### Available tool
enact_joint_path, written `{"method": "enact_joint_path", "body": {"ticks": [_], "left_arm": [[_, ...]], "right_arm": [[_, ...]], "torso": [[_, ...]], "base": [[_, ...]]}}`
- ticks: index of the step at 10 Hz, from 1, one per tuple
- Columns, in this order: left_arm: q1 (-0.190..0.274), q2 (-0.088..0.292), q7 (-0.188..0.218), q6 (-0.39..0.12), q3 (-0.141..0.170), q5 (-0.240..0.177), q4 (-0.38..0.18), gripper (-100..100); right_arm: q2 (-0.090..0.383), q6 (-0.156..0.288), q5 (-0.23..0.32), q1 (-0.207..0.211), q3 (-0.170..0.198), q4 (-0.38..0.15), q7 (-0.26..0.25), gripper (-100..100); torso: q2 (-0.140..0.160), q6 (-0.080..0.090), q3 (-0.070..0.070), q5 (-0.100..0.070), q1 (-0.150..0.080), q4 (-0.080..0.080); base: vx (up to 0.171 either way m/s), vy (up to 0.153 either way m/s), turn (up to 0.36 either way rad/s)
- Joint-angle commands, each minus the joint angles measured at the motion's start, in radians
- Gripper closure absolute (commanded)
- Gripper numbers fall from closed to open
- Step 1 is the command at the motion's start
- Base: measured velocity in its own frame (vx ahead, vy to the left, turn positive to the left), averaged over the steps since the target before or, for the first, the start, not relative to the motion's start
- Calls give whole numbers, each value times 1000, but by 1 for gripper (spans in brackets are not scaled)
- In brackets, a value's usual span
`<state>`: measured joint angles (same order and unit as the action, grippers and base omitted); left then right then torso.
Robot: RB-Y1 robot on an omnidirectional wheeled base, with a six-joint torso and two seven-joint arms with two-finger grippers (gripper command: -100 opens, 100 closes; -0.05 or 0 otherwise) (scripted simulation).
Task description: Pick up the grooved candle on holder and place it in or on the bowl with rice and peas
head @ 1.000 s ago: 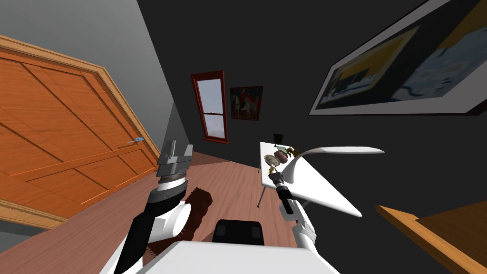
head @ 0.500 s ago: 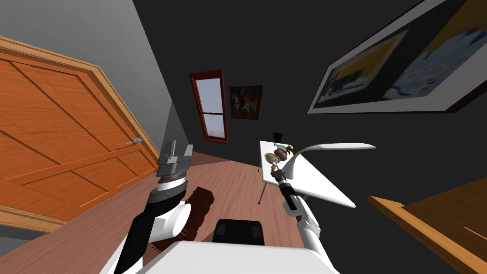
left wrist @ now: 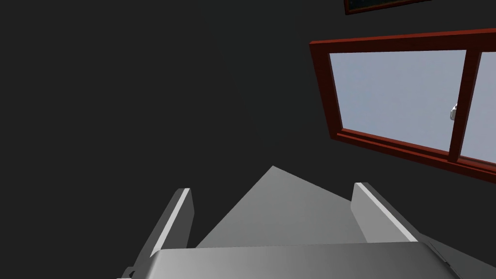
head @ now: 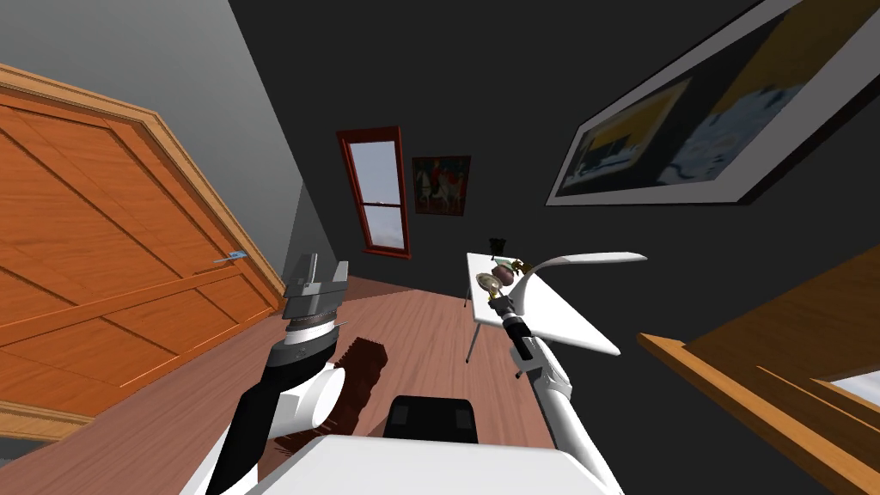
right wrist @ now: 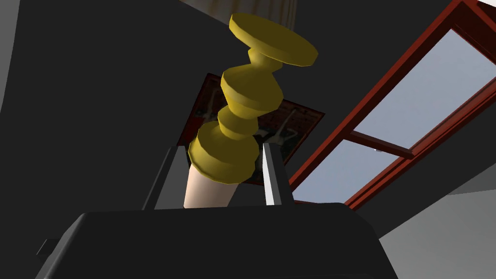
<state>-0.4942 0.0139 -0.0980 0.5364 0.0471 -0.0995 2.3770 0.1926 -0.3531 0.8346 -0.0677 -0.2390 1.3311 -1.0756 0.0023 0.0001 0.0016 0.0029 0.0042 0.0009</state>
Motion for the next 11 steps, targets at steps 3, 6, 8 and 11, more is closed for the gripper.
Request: {"method": "enact_joint_path", "body": {"ticks": [3, 6, 8, 11], "left_arm": [[0, 0, 0, 0, 0, 0, 0, 0], [0, 0, 0, 0, 0, 0, 0, 0], [0, 0, 0, 0, 0, 0, 0, 0], [0, 0, 0, 0, 0, 0, 0, 0]], "right_arm": [[46, 38, -27, -73, 30, -39, 36, 100], [79, 75, -52, -137, 58, -76, 62, 100], [99, 99, -69, -180, 77, -104, 77, 100], [123, 133, -94, -244, 107, -148, 94, 100]], "torso": [[0, 1, 0, -1, -3, 0], [0, 1, 0, -1, -6, 0], [-1, 1, 0, -2, -7, 0], [-3, 0, -2, -3, -6, -1]], "base": [[-57, 1, -80], [-59, -36, -71], [-39, -40, -61], [-12, -33, -34]]}}
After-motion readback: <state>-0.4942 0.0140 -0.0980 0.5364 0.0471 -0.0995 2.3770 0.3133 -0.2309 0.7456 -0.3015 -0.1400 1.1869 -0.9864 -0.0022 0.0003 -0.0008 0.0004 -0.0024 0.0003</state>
